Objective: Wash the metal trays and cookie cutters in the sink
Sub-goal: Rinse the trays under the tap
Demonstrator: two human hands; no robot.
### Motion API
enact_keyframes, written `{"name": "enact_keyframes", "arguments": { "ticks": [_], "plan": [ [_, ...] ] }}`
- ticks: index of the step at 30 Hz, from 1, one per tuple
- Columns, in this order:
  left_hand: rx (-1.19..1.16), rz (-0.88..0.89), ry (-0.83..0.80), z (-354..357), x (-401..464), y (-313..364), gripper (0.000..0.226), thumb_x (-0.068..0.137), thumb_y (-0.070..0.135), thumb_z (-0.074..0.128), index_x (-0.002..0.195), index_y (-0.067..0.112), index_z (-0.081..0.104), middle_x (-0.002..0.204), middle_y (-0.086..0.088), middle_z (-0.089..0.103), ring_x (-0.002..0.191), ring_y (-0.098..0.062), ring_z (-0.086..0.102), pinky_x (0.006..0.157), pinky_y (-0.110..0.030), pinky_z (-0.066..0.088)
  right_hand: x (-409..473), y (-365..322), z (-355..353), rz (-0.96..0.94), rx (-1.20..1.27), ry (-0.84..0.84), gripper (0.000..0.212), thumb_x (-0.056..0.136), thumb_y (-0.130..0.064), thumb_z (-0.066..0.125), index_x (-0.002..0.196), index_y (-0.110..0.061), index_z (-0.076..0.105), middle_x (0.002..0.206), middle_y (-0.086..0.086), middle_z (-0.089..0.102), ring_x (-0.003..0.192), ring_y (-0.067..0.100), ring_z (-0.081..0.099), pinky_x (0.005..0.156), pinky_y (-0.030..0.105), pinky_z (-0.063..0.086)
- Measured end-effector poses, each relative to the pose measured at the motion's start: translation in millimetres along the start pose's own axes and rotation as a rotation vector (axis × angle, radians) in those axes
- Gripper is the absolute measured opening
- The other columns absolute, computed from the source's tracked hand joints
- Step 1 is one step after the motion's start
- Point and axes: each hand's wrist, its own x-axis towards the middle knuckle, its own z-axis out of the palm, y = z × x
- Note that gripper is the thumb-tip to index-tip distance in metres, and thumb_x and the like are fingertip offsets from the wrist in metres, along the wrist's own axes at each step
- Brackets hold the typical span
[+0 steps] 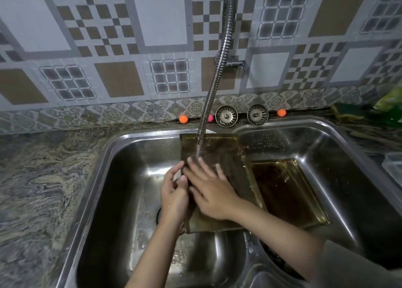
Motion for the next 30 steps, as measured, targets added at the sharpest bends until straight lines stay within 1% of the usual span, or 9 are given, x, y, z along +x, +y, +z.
{"name": "enact_keyframes", "arguments": {
  "ticks": [3, 7, 10, 13, 15, 19, 22, 26, 30],
  "plan": [
    [-0.01, -0.03, 0.043, -15, 3, 1, 0.036, 0.096, -0.001, 0.044, 0.115, 0.024, 0.061, 0.09, -0.007, 0.06, 0.071, -0.01, 0.052, 0.07, -0.023, 0.044, -14, 18, 3, 0.006, -0.046, -0.016, 0.059, 0.1, -0.048, 0.024, 0.152, -0.034, 0.0, 0.158, -0.01, -0.017, 0.144, 0.014, -0.021, 0.113, 0.041, -0.013],
    [-0.006, 0.0, -0.056, -5, -12, -9, 0.036, 0.096, 0.0, 0.044, 0.113, 0.029, 0.059, 0.104, -0.007, 0.066, 0.089, -0.015, 0.062, 0.077, -0.025, 0.049, 16, 43, -8, 0.472, -0.003, 0.057, 0.065, 0.099, -0.05, 0.024, 0.153, -0.017, 0.008, 0.16, 0.014, -0.009, 0.146, 0.034, -0.012, 0.116, 0.052, -0.005],
    [-0.052, -0.006, -0.089, 7, -12, -14, 0.039, 0.094, -0.004, 0.045, 0.108, 0.029, 0.061, 0.106, -0.017, 0.066, 0.093, -0.023, 0.06, 0.081, -0.033, 0.048, 19, 18, -5, 0.267, -0.014, 0.081, 0.057, 0.101, -0.042, 0.027, 0.153, -0.024, 0.012, 0.162, 0.001, -0.004, 0.147, 0.024, -0.012, 0.116, 0.058, -0.004],
    [-0.127, -0.053, -0.039, -2, -2, -10, 0.038, 0.094, -0.005, 0.044, 0.105, 0.027, 0.061, 0.098, -0.017, 0.065, 0.086, -0.022, 0.06, 0.075, -0.031, 0.047, -10, 6, -1, -0.023, 0.0, 0.012, 0.055, 0.101, -0.041, 0.029, 0.152, -0.033, 0.011, 0.16, -0.013, -0.008, 0.146, 0.011, -0.015, 0.116, 0.047, -0.01],
    [-0.106, -0.025, -0.012, -12, -2, -7, 0.037, 0.095, -0.004, 0.044, 0.106, 0.028, 0.06, 0.095, -0.015, 0.065, 0.081, -0.018, 0.06, 0.073, -0.028, 0.048, -18, 22, -3, 0.026, -0.065, 0.011, 0.058, 0.099, -0.05, 0.026, 0.152, -0.037, 0.006, 0.159, -0.009, -0.013, 0.146, 0.016, -0.018, 0.116, 0.048, -0.01],
    [-0.05, 0.032, -0.163, -3, -17, -6, 0.033, 0.095, -0.002, 0.045, 0.115, 0.021, 0.057, 0.095, -0.013, 0.067, 0.082, -0.015, 0.064, 0.072, -0.025, 0.052, 3, 40, -13, 0.454, -0.044, 0.118, 0.063, 0.099, -0.051, 0.024, 0.153, -0.027, 0.004, 0.16, 0.013, -0.013, 0.145, 0.035, -0.017, 0.115, 0.055, -0.006],
    [-0.044, 0.06, -0.189, 11, -18, -8, 0.033, 0.094, -0.005, 0.045, 0.114, 0.018, 0.057, 0.094, -0.016, 0.067, 0.083, -0.019, 0.062, 0.075, -0.029, 0.05, 11, 20, -8, 0.328, -0.012, 0.169, 0.058, 0.099, -0.043, 0.023, 0.153, -0.026, 0.007, 0.161, 0.002, -0.012, 0.146, 0.027, -0.017, 0.115, 0.058, -0.006],
    [-0.115, -0.003, 0.012, -5, 2, -3, 0.035, 0.094, -0.006, 0.044, 0.112, 0.02, 0.059, 0.086, -0.007, 0.064, 0.071, -0.006, 0.059, 0.065, -0.013, 0.048, -21, 9, 4, -0.062, -0.023, 0.007, 0.056, 0.098, -0.049, 0.022, 0.151, -0.038, 0.007, 0.157, -0.016, -0.015, 0.145, 0.012, -0.02, 0.114, 0.044, -0.013],
    [-0.104, 0.009, 0.037, -13, 2, -5, 0.035, 0.095, -0.004, 0.044, 0.115, 0.022, 0.057, 0.084, -0.005, 0.063, 0.067, -0.005, 0.058, 0.064, -0.017, 0.048, -11, 41, -3, 0.289, 0.028, -0.025, 0.071, 0.096, -0.058, 0.024, 0.153, -0.027, -0.004, 0.155, 0.003, -0.029, 0.141, 0.022, -0.03, 0.118, 0.049, -0.006]
  ]
}}
